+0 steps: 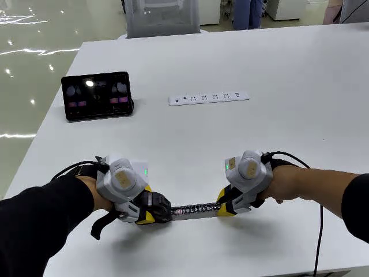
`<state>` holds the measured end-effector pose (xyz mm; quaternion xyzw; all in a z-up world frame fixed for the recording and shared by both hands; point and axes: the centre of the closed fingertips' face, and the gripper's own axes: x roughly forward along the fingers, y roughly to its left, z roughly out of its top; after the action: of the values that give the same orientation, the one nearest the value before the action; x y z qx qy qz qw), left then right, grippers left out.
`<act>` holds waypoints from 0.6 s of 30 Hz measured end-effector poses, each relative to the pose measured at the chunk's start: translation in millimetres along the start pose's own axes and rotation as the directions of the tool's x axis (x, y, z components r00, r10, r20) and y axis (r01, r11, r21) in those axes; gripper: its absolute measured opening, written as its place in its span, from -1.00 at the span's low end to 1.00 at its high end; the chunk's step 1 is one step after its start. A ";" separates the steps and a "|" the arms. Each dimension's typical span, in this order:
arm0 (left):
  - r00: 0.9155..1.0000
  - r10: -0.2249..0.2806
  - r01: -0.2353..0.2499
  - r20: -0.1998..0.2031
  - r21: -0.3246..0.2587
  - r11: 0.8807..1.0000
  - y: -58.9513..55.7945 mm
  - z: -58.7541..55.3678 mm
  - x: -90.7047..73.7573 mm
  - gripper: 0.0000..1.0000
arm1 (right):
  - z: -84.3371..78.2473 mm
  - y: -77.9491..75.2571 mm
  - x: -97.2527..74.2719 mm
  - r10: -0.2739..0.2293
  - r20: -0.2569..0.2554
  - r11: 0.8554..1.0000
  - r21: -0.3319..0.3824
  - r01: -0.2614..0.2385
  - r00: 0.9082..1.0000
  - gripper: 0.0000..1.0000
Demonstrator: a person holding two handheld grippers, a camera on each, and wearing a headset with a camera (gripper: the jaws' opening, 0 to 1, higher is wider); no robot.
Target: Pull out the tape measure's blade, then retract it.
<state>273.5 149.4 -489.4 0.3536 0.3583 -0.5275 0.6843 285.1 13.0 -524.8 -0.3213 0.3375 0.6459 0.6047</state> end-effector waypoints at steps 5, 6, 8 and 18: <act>1.000 0.000 0.000 0.000 0.000 1.000 0.1 0.0 0.3 -0.38 | -3.5 0.4 -3.6 0.000 -0.005 1.000 0.002 0.000 1.000 -0.79; 1.000 0.000 0.000 -0.001 0.000 1.000 0.1 0.0 0.4 -0.38 | -4.0 0.5 -4.1 0.000 -0.007 1.000 0.003 0.000 1.000 -0.79; 1.000 0.000 0.000 0.000 0.001 1.000 0.1 0.2 0.4 -0.38 | -5.2 0.5 -5.2 -0.001 -0.010 1.000 0.004 0.001 1.000 -0.79; 1.000 0.000 0.000 -0.002 0.004 1.000 0.1 0.1 0.3 -0.38 | -9.8 -0.4 -10.1 0.001 -0.014 1.000 0.006 -0.001 1.000 -0.79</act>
<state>273.6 149.2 -489.6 0.3556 0.3580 -0.5279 0.6832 286.1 -0.8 -522.0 -0.3239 0.3439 0.6430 0.6027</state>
